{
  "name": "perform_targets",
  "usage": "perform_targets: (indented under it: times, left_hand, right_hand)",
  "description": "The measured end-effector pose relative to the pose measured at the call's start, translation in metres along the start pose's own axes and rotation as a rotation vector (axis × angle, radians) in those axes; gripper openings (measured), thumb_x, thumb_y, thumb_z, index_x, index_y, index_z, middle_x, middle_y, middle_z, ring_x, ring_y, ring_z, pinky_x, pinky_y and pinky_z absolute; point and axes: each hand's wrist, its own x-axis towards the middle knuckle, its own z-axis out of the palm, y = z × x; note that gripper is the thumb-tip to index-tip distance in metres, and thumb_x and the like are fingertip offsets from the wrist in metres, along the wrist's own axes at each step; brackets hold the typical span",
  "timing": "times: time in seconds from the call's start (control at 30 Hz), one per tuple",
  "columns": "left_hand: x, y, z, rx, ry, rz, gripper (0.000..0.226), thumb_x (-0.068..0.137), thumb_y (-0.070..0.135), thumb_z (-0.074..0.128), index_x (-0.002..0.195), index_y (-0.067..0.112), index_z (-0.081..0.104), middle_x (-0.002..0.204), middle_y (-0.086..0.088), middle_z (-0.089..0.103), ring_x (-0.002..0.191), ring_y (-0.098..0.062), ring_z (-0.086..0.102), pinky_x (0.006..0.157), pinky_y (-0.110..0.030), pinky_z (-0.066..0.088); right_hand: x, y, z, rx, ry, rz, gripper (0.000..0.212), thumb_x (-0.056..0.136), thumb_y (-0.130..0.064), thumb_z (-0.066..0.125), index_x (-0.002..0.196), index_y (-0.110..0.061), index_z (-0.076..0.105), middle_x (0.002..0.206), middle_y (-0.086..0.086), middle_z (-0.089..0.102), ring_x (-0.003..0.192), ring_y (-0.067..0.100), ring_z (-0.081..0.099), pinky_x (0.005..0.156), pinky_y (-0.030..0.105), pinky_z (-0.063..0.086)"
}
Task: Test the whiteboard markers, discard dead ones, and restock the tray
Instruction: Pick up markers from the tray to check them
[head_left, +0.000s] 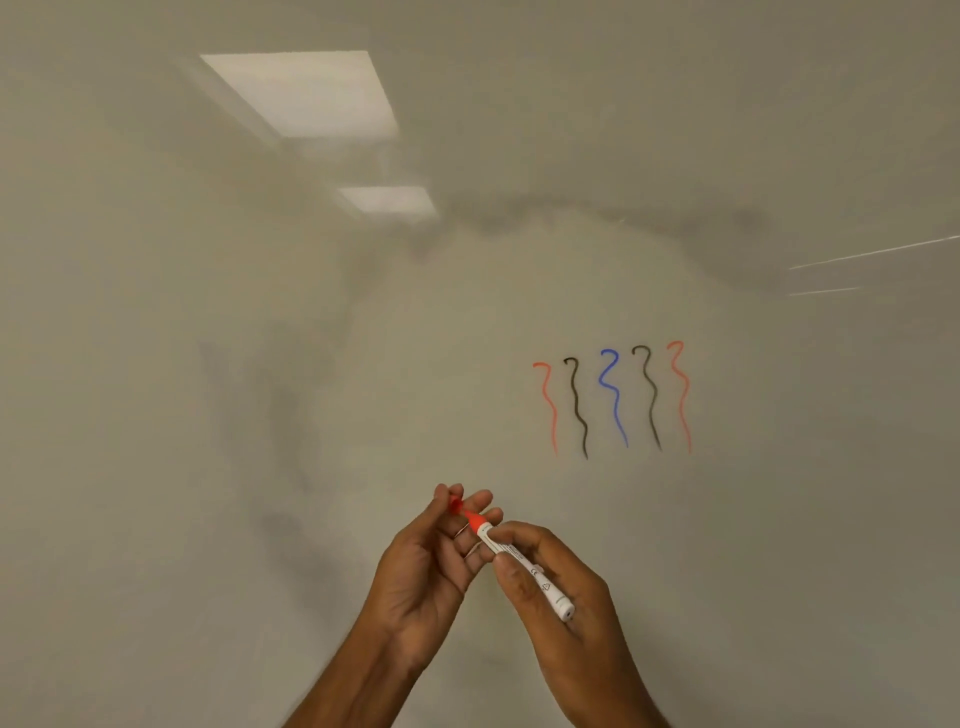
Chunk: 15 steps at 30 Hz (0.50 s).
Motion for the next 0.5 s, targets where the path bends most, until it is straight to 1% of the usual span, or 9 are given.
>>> perform_targets:
  times: [0.1, 0.2, 0.3, 0.37, 0.43, 0.5]
  left_hand:
    - [-0.008, -0.006, -0.002, 0.01, -0.011, -0.019, 0.018, 0.098, 0.02, 0.059, 0.103, 0.005, 0.065, 0.094, -0.019, 0.073, 0.075, -0.027, 0.074, 0.069, -0.037, 0.064]
    - [-0.013, -0.014, -0.008, 0.058, -0.026, -0.006, 0.019, 0.096, 0.021, 0.06, 0.105, 0.004, 0.066, 0.094, -0.019, 0.07, 0.077, -0.025, 0.071, 0.071, -0.036, 0.063]
    - [-0.016, -0.024, -0.017, 0.133, 0.002, 0.013, 0.02, 0.098, 0.021, 0.058, 0.104, 0.004, 0.067, 0.099, -0.02, 0.069, 0.085, -0.028, 0.07, 0.082, -0.04, 0.061]
    - [-0.019, -0.031, -0.023, 0.163, 0.043, 0.022, 0.021, 0.099, 0.022, 0.058, 0.104, 0.003, 0.067, 0.104, -0.021, 0.07, 0.093, -0.031, 0.071, 0.089, -0.043, 0.059]
    - [-0.023, -0.036, -0.03, 0.145, 0.086, 0.019, 0.021, 0.099, 0.022, 0.057, 0.103, 0.004, 0.067, 0.11, -0.024, 0.071, 0.104, -0.035, 0.07, 0.095, -0.046, 0.057]
    - [-0.029, -0.039, -0.04, 0.107, 0.137, 0.022, 0.02, 0.1, 0.021, 0.056, 0.101, 0.004, 0.067, 0.112, -0.025, 0.072, 0.11, -0.036, 0.07, 0.099, -0.048, 0.054]
  right_hand:
    - [-0.003, 0.008, 0.0, 0.014, -0.017, 0.011, 0.022, 0.096, -0.028, 0.058, 0.115, -0.029, 0.069, 0.117, -0.014, 0.071, 0.118, 0.006, 0.062, 0.096, 0.017, 0.048]
    - [-0.005, 0.017, -0.002, 0.021, -0.026, 0.02, 0.022, 0.098, -0.026, 0.056, 0.116, -0.028, 0.069, 0.118, -0.013, 0.07, 0.117, 0.007, 0.063, 0.094, 0.016, 0.049]
    - [-0.008, 0.028, -0.004, 0.017, -0.034, 0.043, 0.023, 0.099, -0.029, 0.054, 0.117, -0.03, 0.068, 0.119, -0.013, 0.07, 0.117, 0.006, 0.063, 0.095, 0.016, 0.049]
    - [-0.01, 0.038, -0.003, -0.004, -0.031, 0.05, 0.023, 0.099, -0.03, 0.053, 0.116, -0.033, 0.068, 0.115, -0.014, 0.07, 0.114, 0.006, 0.064, 0.093, 0.016, 0.049]
    - [-0.014, 0.048, 0.002, -0.02, -0.034, 0.056, 0.022, 0.098, -0.031, 0.053, 0.114, -0.036, 0.067, 0.111, -0.018, 0.069, 0.11, 0.004, 0.065, 0.088, 0.012, 0.049]
    - [-0.018, 0.059, 0.012, -0.016, -0.053, 0.073, 0.022, 0.097, -0.03, 0.053, 0.113, -0.037, 0.067, 0.109, -0.021, 0.068, 0.109, 0.002, 0.065, 0.086, 0.009, 0.048]
